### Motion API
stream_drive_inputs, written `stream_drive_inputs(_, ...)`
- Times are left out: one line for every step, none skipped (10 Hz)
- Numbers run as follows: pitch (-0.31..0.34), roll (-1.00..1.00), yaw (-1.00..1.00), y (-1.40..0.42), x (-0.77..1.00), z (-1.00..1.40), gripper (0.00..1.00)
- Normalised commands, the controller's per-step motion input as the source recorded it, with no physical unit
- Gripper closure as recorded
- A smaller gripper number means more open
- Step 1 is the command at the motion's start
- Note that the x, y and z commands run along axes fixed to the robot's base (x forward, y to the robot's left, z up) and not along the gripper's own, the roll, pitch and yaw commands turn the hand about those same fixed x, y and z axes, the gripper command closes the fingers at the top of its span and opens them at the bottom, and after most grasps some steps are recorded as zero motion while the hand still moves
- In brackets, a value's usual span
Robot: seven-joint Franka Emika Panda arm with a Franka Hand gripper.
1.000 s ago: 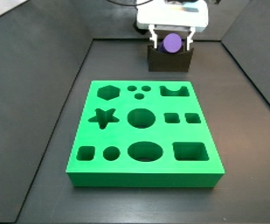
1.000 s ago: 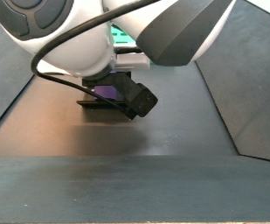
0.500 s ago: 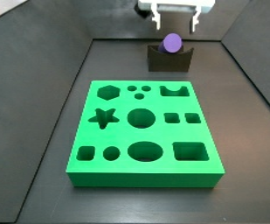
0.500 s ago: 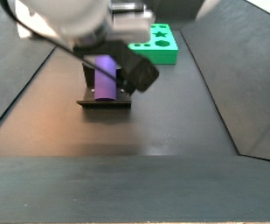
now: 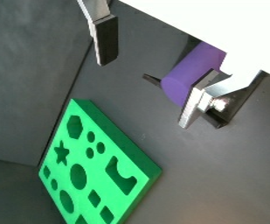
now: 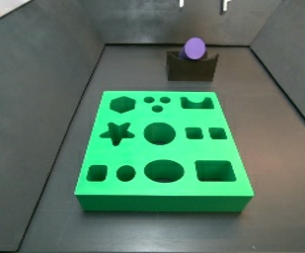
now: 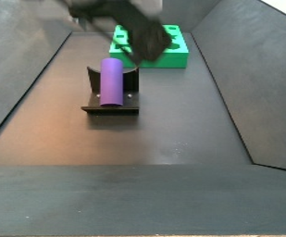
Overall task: Pick up the round object. Move up. Place the round object on the fixture. Regrasp the round object. Move to above the board. Insert the round object.
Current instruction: Regrasp the round object.
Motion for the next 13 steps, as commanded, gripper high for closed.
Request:
stream_drive_inputs(0.025,1.0,0.03,-0.58,-0.11,0.53,0.0)
stream_drive_inputs(0.018,1.0,0.02,-0.43,-0.12,0.34,0.0)
stream_drive_inputs(0.014,1.0,0.02,-0.26,-0.09,0.14,0.0)
stream_drive_inputs(0.014,1.0,0.02,-0.07,-0.04,0.03,0.0)
stream_drive_inputs(0.016,1.0,0.03,-0.02,-0.01,0.01,0.0)
stream_drive_inputs(0.015,1.0,0.02,-0.02,-0.01,0.0,0.0)
stream_drive_inputs(0.01,1.0,0.03,-0.03,-0.02,0.01,0.0)
stream_drive_inputs(0.007,1.0,0.03,-0.03,-0.03,0.01,0.0)
stream_drive_inputs(-0.002,1.0,0.03,-0.03,-0.04,0.01,0.0)
stream_drive_inputs(-0.006,1.0,0.03,-0.02,-0.04,0.0,0.0)
stream_drive_inputs(-0.014,1.0,0.03,-0.02,-0.04,0.0,0.0)
stream_drive_inputs(-0.02,1.0,0.03,-0.02,-0.04,0.0,0.0)
stream_drive_inputs(-0.026,1.0,0.03,-0.02,-0.03,0.0,0.0)
